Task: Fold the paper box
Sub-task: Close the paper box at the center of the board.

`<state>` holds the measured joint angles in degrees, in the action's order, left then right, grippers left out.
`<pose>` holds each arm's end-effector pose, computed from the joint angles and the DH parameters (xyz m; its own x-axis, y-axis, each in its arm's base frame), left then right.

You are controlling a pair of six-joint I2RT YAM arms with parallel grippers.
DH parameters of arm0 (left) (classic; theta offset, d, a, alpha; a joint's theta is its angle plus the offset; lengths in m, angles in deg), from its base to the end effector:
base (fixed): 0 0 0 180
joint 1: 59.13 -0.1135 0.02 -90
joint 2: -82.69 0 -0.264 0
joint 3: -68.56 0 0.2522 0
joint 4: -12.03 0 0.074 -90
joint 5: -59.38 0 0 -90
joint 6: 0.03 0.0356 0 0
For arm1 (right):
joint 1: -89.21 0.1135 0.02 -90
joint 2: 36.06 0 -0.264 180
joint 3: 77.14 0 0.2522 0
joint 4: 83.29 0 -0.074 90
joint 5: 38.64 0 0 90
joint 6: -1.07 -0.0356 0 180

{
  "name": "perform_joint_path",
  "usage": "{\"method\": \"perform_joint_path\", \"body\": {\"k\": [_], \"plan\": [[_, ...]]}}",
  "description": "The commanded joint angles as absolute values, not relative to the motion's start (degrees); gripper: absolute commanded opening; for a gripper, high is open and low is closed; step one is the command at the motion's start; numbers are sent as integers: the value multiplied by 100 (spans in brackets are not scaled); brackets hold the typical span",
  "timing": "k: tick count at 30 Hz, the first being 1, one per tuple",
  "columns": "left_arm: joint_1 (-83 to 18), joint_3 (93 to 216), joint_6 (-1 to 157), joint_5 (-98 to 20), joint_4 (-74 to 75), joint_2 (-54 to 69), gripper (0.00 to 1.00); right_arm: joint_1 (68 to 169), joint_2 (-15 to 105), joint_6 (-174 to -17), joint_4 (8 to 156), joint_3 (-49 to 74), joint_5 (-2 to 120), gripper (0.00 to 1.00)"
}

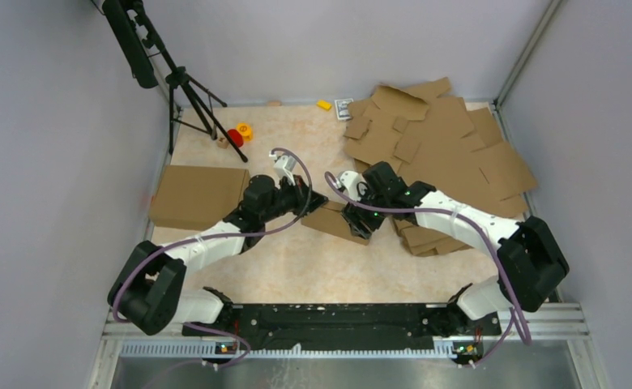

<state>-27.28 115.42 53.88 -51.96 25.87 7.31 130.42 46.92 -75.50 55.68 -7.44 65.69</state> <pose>0.2298 -0.1580 0.2214 -0.6396 -0.2486 -0.7274 0.5120 0.5680 -0.6443 0.2172 0.2020 0.2295 -0.4208 -0.6676 -0.6141 -0.8684 0.4922 0.0600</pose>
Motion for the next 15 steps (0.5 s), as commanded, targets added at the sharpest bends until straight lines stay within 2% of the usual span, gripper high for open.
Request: {"method": "perform_joint_path", "body": {"k": [1, 3, 5, 15], "plan": [[-2632, 11290, 5575, -5141, 2253, 695, 0, 13104, 4480, -7763, 5758, -541, 6444, 63], [-2613, 11290, 5603, -5106, 2224, 697, 0, 13104, 4371, -7830, 5860, -589, 6450, 69], [-2601, 11270, 5621, -5032, 2195, 719, 0, 13104, 4203, -7932, 6028, -667, 6450, 92], [-2534, 11262, 5667, -4930, 2225, 671, 0, 12941, 3591, -8092, 6024, -655, 6405, 96]]}}
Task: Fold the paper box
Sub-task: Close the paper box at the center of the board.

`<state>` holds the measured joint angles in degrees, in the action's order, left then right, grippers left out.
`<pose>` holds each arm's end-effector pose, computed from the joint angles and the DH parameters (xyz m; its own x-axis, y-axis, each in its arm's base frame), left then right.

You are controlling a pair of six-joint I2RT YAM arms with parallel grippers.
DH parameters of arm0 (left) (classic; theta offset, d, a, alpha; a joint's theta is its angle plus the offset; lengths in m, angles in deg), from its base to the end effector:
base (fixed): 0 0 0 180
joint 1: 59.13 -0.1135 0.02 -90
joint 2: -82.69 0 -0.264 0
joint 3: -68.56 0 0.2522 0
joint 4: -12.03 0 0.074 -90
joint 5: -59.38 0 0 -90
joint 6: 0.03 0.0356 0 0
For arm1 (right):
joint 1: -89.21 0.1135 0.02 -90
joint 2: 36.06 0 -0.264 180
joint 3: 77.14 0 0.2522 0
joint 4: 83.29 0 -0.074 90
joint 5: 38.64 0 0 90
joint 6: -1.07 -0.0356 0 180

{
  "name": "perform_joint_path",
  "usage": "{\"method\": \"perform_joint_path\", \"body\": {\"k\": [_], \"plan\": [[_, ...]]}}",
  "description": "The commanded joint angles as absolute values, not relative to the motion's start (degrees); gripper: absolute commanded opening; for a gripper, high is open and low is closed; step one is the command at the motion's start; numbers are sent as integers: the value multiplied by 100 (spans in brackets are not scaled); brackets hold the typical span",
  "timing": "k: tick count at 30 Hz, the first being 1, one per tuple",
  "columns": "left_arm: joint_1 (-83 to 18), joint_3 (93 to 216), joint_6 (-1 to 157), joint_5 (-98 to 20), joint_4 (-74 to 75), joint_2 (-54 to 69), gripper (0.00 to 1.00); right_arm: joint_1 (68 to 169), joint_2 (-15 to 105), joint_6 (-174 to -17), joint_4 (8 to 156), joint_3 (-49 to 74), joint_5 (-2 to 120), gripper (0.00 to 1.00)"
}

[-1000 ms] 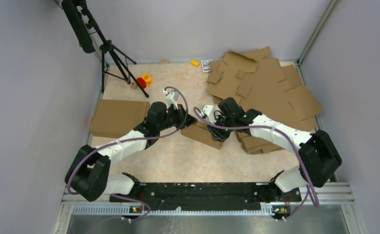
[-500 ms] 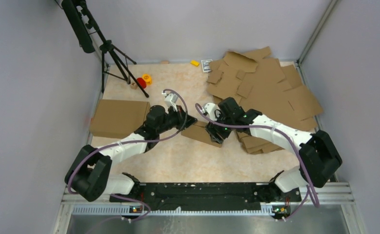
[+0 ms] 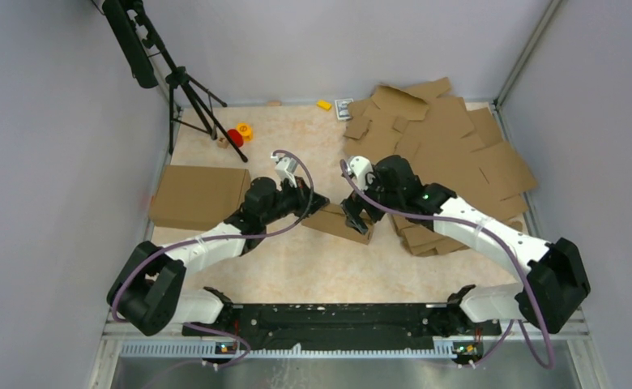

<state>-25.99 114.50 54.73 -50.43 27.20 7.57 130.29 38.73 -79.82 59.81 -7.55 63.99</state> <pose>0.2251 -0.1614 0.2197 -0.6212 -0.2427 -0.7451 0.5280 0.5730 -0.6268 0.2079 0.1916 0.2725 -0.3781 -0.5346 -0.7558 -0.8339 0.5513 0.0273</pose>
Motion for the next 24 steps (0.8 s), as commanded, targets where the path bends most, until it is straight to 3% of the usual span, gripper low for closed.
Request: {"method": "perform_joint_path", "body": {"k": [1, 8, 12, 18, 24], "plan": [[-2525, 11264, 5666, -4927, 2232, 647, 0, 12893, 3486, -8100, 6017, -667, 6534, 96], [-2487, 11268, 5658, -4890, 2360, 517, 0, 12573, 2650, -8681, 6041, -795, 6667, 97], [-2464, 11288, 5651, -4905, 2441, 421, 0, 12517, 2371, -10401, 5880, -922, 5326, 98], [-2429, 11317, 5654, -4921, 2464, 370, 0, 12221, 2093, -12494, 5138, -1008, 4947, 96], [-2402, 11332, 5657, -4925, 2472, 334, 0, 11878, 1300, -14692, 6260, -2319, 5663, 78]]}}
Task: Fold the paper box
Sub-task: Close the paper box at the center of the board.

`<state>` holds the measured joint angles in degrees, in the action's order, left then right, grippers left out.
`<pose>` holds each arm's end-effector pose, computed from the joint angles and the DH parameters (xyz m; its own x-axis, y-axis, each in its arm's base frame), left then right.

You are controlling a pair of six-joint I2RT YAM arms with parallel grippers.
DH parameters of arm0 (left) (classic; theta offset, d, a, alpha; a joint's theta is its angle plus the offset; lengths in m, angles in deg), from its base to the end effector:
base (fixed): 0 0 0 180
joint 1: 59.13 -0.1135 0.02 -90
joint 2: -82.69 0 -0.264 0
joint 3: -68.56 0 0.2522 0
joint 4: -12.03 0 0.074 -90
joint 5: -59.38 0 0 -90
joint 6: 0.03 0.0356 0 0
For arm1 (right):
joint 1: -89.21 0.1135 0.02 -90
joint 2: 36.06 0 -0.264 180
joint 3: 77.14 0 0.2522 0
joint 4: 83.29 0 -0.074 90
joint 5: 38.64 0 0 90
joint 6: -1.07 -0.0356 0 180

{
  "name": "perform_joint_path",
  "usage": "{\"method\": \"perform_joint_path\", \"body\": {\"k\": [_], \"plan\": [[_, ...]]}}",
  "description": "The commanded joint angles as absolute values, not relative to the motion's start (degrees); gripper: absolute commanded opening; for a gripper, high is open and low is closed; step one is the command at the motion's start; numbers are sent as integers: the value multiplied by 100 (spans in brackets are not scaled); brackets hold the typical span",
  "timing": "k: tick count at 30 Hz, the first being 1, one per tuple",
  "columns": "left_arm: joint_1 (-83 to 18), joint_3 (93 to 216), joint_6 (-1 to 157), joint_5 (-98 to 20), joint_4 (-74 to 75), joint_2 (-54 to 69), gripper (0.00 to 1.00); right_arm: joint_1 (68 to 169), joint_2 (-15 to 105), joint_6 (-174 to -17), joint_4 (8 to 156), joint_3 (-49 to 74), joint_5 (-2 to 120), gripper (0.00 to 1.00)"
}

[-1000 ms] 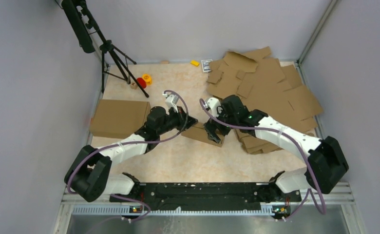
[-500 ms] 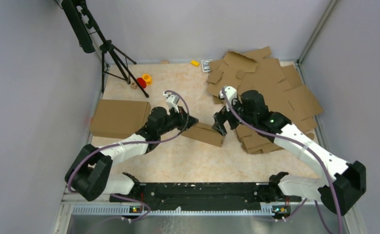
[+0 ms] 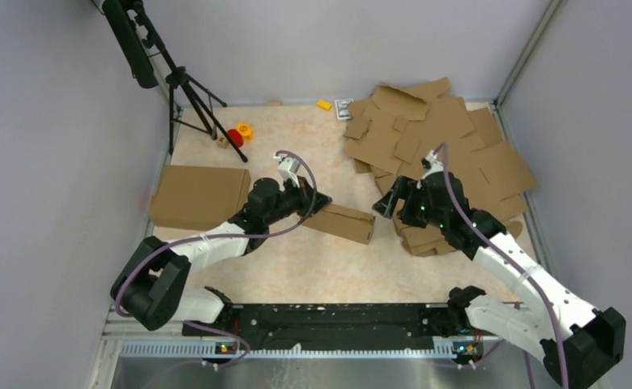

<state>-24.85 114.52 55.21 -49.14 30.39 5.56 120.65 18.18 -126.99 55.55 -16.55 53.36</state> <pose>0.2267 -0.1682 0.2164 -0.6009 -0.2446 -0.7609 0.5446 0.5716 -0.6138 0.1754 0.1087 0.2931 -0.7199 0.2820 -0.6342 -0.1294 0.8432 0.5219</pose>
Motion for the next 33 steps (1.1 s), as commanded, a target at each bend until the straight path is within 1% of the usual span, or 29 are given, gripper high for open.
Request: {"method": "perform_joint_path", "body": {"k": [1, 2, 4, 8, 12, 17, 21, 24, 25, 26, 27, 29, 33], "plan": [[-2399, 11332, 5664, -4925, 2473, 325, 0, 11828, 1195, -15021, 6524, -2539, 5731, 75], [-2398, 11336, 5666, -4925, 2473, 319, 0, 11797, 1113, -15333, 6797, -2736, 5806, 72], [-2386, 11350, 5667, -4925, 2464, 311, 0, 11786, 1077, -15704, 7252, -3012, 5955, 69], [-2378, 11378, 5684, -4925, 2440, 288, 0, 11785, 1429, -15962, 7645, -3146, 6364, 67], [-2376, 11380, 5692, -4908, 2430, 289, 0, 11786, 1523, -16221, 8038, -3415, 6568, 57], [-2369, 11427, 5706, -4920, 2404, 246, 0, 11790, 1518, -16356, 8051, -3602, 6570, 42], [-2364, 11435, 5710, -4917, 2402, 213, 0, 11786, 1510, -16433, 8148, -3772, 6591, 38], [-2350, 11448, 5704, -4907, 2402, 192, 0, 11785, 1519, -16330, 8058, -3831, 6474, 30], [-2353, 11449, 5702, -4899, 2407, 179, 0, 11786, 1533, -16287, 7966, -3843, 6401, 26], [-2346, 11444, 5701, -4889, 2411, 168, 0, 11786, 1537, -16230, 7943, -3872, 6346, 20], [-2338, 11455, 5701, -4890, 2411, 156, 0, 11786, 1533, -16201, 7956, -3914, 6315, 17], [-2323, 11452, 5697, -4884, 2416, 131, 0, 11786, 1558, -16177, 8013, -3995, 6278, 14], [-2288, 11455, 5693, -4847, 2432, 97, 0, 11784, 1607, -16155, 8162, -4132, 6194, 13]]}}
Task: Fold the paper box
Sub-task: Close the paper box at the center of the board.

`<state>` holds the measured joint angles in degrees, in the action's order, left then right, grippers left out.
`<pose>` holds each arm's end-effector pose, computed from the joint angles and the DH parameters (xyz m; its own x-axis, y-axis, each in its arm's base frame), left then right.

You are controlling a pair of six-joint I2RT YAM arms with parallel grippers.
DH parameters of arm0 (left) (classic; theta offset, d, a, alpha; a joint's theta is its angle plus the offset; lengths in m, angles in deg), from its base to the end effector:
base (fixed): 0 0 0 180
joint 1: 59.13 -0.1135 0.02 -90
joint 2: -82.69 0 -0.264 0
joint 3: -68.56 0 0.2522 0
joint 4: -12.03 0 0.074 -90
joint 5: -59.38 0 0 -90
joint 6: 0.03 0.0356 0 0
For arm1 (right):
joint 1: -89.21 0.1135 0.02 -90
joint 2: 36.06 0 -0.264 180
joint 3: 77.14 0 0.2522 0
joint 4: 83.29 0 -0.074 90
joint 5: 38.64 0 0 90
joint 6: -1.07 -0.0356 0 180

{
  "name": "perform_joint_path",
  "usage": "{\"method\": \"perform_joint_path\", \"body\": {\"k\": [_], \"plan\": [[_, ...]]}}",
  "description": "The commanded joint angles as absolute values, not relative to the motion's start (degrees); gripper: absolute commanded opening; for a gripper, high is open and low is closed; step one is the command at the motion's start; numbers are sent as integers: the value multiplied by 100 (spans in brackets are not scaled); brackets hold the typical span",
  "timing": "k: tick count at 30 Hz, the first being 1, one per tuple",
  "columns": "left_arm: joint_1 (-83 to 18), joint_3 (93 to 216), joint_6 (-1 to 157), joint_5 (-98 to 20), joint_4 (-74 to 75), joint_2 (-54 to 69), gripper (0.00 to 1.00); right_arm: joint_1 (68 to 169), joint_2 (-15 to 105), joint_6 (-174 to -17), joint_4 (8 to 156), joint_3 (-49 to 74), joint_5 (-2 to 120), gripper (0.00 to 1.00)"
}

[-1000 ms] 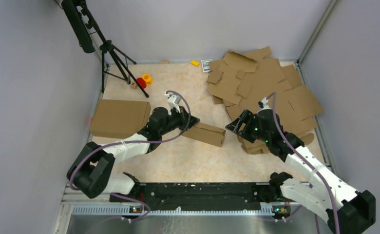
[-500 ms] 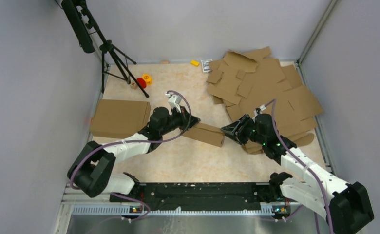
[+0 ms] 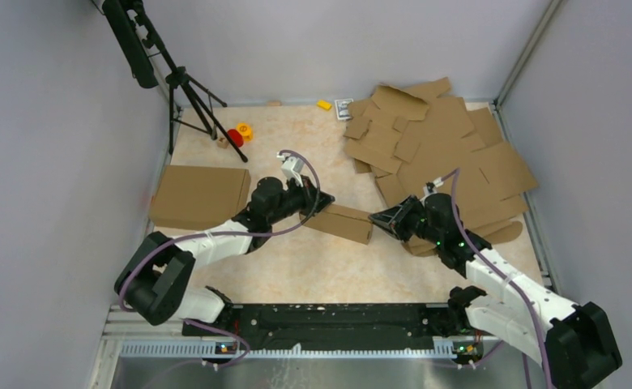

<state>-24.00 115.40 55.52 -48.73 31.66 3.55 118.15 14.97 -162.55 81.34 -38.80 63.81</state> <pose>0.2297 -0.1751 0.2144 -0.5976 -0.2369 -0.7660 0.5541 0.5685 -0.6081 0.1678 0.1016 0.2122 -0.7292 0.6674 -0.1516 0.2147 0.4334 0.8752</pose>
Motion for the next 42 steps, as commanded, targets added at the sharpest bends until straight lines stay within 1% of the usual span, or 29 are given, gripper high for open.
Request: {"method": "perform_joint_path", "body": {"k": [1, 3, 5, 8, 11, 12, 13, 17, 22, 24, 26, 27, 30, 32, 34, 37, 38, 40, 42], "plan": [[-2284, 11457, 5693, -4846, 2429, 87, 0, 11786, 1627, -16146, 8214, -4163, 6190, 9], [-2268, 11465, 5692, -4830, 2429, 65, 0, 11784, 1679, -16115, 8254, -4211, 6195, 6], [-2257, 11465, 5695, -4816, 2430, 45, 0, 11786, 1724, -16047, 8259, -4250, 6176, 6], [-2232, 11465, 5706, -4811, 2436, 18, 0, 11786, 1757, -15823, 8221, -4279, 6084, 12], [-2210, 11465, 5701, -4796, 2438, -9, 0, 11786, 1773, -15448, 7879, -4180, 5895, 14], [-2206, 11465, 5701, -4786, 2438, -11, 0, 11786, 1778, -15327, 7744, -4147, 5807, 14], [-2187, 11470, 5701, -4769, 2434, -11, 0, 11788, 1767, -15034, 7424, -4075, 5617, 12], [-2163, 11474, 5702, -4754, 2427, -17, 0, 11794, 1792, -14914, 7524, -4244, 5619, 13], [-2126, 11475, 5694, -4736, 2434, -45, 0, 11869, 1813, -14665, 7564, -4470, 5382, 24], [-2109, 11480, 5693, -4723, 2429, -52, 0, 11881, 1854, -14613, 7775, -4572, 5478, 35], [-2091, 11487, 5695, -4723, 2429, -55, 0, 11891, 1943, -14587, 7932, -4644, 5586, 40], [-2084, 11494, 5697, -4715, 2429, -55, 0, 11896, 1992, -14577, 7984, -4672, 5626, 40], [-2073, 11509, 5701, -4705, 2408, -50, 0, 11900, 2068, -14682, 8224, -4826, 5742, 36], [-2072, 11508, 5706, -4705, 2395, -38, 0, 11900, 2077, -14783, 8435, -4968, 5775, 36], [-2072, 11506, 5706, -4697, 2381, -21, 0, 11900, 2042, -14761, 8446, -4952, 5759, 38], [-2064, 11511, 5727, -4682, 2344, 11, 0, 11891, 1881, -14612, 8157, -4612, 5674, 45], [-2064, 11517, 5732, -4678, 2327, 17, 0, 11891, 1820, -14501, 7995, -4428, 5634, 50], [-2064, 11526, 5749, -4673, 2292, 38, 0, 11892, 1701, -14197, 7589, -4015, 5466, 65], [-2064, 11529, 5770, -4663, 2280, 50, 0, 11891, 1559, -13812, 7181, -3605, 5228, 73]]}}
